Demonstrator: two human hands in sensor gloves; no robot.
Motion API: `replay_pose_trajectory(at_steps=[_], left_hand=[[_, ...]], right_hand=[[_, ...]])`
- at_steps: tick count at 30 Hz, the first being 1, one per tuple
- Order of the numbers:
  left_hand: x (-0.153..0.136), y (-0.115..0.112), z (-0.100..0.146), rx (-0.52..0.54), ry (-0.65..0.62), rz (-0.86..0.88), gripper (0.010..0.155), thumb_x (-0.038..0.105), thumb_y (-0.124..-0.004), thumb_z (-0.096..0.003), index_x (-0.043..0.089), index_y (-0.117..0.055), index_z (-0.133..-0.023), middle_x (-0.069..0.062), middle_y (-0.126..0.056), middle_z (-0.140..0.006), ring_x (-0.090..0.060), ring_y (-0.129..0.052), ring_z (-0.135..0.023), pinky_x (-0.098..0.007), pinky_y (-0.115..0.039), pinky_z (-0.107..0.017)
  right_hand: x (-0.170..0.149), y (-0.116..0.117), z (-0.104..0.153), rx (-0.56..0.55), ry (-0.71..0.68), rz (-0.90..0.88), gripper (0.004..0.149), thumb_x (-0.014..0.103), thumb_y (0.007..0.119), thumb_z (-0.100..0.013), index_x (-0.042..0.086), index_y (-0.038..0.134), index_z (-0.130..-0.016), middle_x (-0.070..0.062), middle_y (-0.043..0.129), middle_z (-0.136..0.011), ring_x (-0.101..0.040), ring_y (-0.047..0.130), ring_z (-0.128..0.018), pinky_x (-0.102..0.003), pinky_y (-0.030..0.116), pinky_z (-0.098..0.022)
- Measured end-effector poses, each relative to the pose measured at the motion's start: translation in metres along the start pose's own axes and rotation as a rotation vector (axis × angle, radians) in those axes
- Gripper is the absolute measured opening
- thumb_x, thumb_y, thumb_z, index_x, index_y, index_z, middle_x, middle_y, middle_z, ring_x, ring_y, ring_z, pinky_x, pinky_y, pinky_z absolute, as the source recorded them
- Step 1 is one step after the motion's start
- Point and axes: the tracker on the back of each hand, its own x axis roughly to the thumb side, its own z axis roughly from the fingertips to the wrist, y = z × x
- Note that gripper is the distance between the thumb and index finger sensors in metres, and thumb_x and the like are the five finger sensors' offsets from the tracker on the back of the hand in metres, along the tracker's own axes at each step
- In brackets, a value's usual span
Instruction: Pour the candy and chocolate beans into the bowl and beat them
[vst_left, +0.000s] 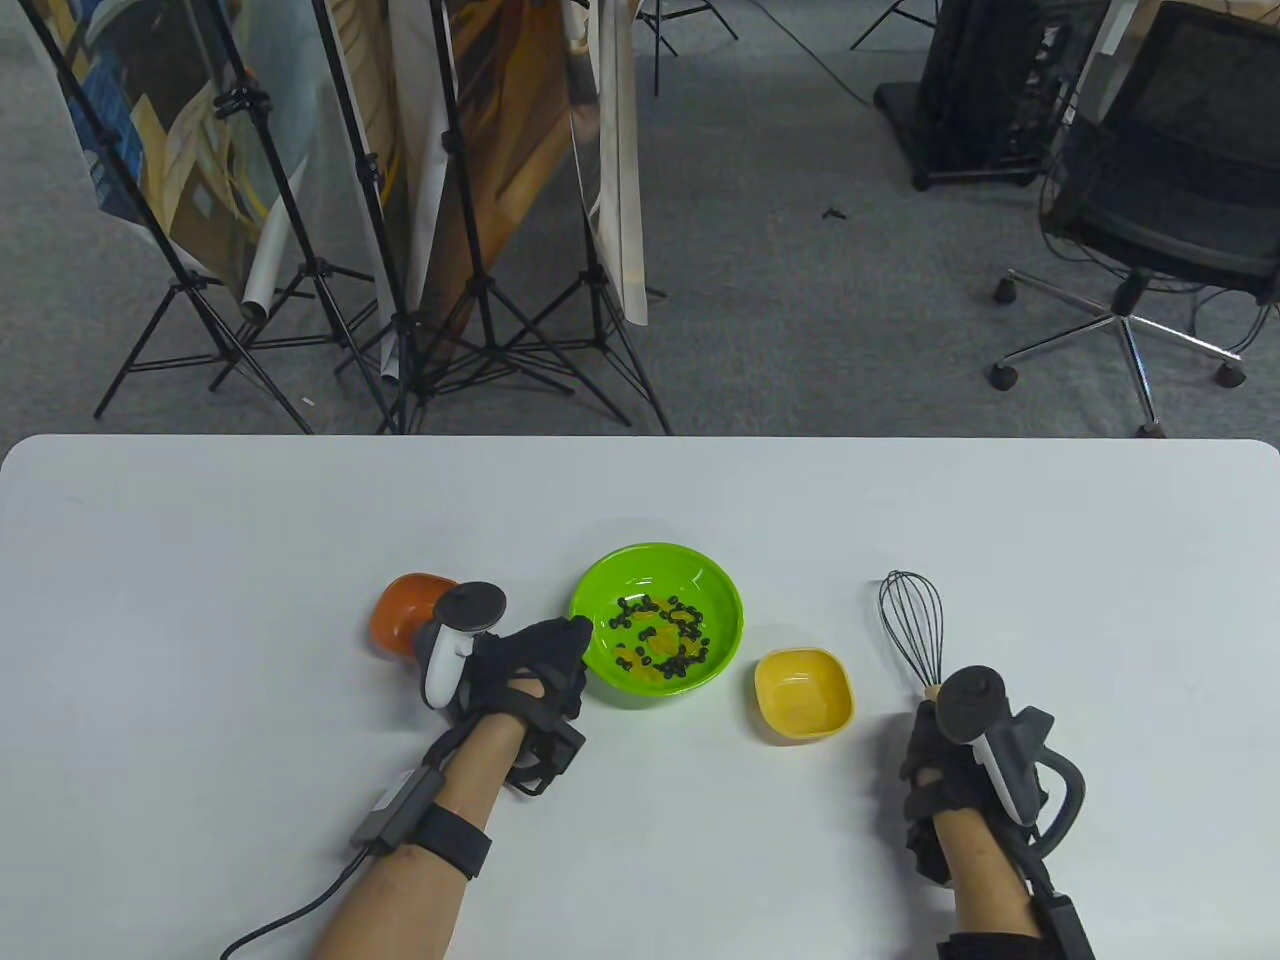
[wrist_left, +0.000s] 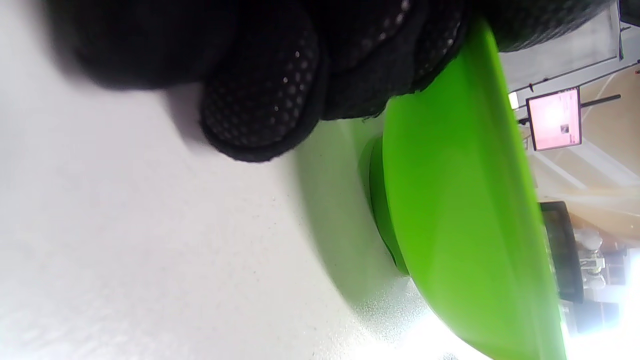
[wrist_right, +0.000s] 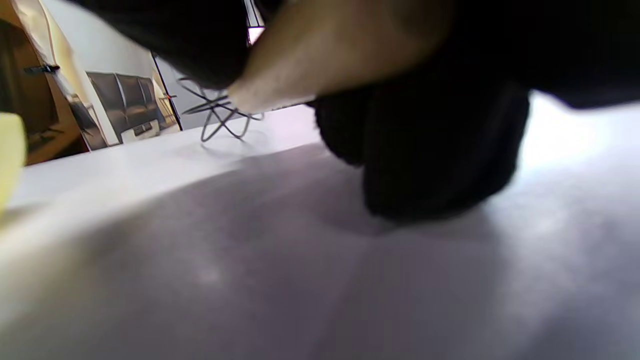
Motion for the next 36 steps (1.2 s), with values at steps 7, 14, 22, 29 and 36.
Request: replay_pose_trajectory(at_steps=[7,14,22,29,36], left_hand=[[0.000,0.000,0.000,-0.001,-0.001,0.001,0.047,0.063,-0.067,-0.0445,0.024,-0.084,-0.067,0.010,-0.097,-0.043,-0.015,-0.104,-0.036,-0.029,-0.091,-0.025],[0.000,-0.001,-0.001,-0.001,-0.001,0.002,0.047,0.063,-0.067,-0.0444,0.025,-0.084,-0.067,0.010,-0.097,-0.043,-0.015,-0.104,-0.036,-0.029,-0.091,-0.025],[0.000,0.000,0.000,0.002,-0.003,0.001,0.048,0.063,-0.068,-0.0442,0.024,-0.084,-0.068,0.009,-0.097,-0.044,-0.016,-0.104,-0.037,-0.030,-0.091,-0.026],[-0.009,0.010,0.003,-0.015,-0.026,0.129,0.057,0.065,-0.069,-0.0435,0.018,-0.084,-0.071,0.002,-0.099,-0.048,-0.024,-0.105,-0.040,-0.036,-0.091,-0.027],[-0.007,0.021,0.031,0.212,-0.091,-0.015,0.061,0.066,-0.068,-0.0426,0.016,-0.084,-0.074,-0.001,-0.100,-0.052,-0.028,-0.107,-0.043,-0.038,-0.093,-0.028]], right_hand=[[0.007,0.004,0.000,0.022,-0.012,0.072,0.056,0.043,0.075,-0.050,-0.001,0.078,-0.085,-0.022,0.096,-0.062,-0.035,0.104,-0.034,-0.048,0.090,-0.014],[0.006,0.008,0.000,0.022,-0.009,0.124,0.055,0.044,0.074,-0.050,0.003,0.081,-0.085,-0.022,0.092,-0.067,-0.036,0.099,-0.044,-0.049,0.087,-0.019],[0.002,0.004,-0.001,0.045,-0.016,0.062,0.060,0.046,0.074,-0.050,0.004,0.076,-0.093,-0.026,0.089,-0.073,-0.041,0.097,-0.050,-0.053,0.086,-0.023],[0.009,-0.023,0.013,-0.030,-0.077,-0.043,0.070,0.053,0.071,-0.050,0.009,0.061,-0.104,-0.030,0.077,-0.087,-0.048,0.089,-0.064,-0.060,0.081,-0.032],[0.046,-0.044,0.039,-0.079,-0.256,-0.106,0.075,0.060,0.064,-0.050,0.013,0.057,-0.107,-0.031,0.069,-0.098,-0.054,0.080,-0.080,-0.073,0.073,-0.045]])
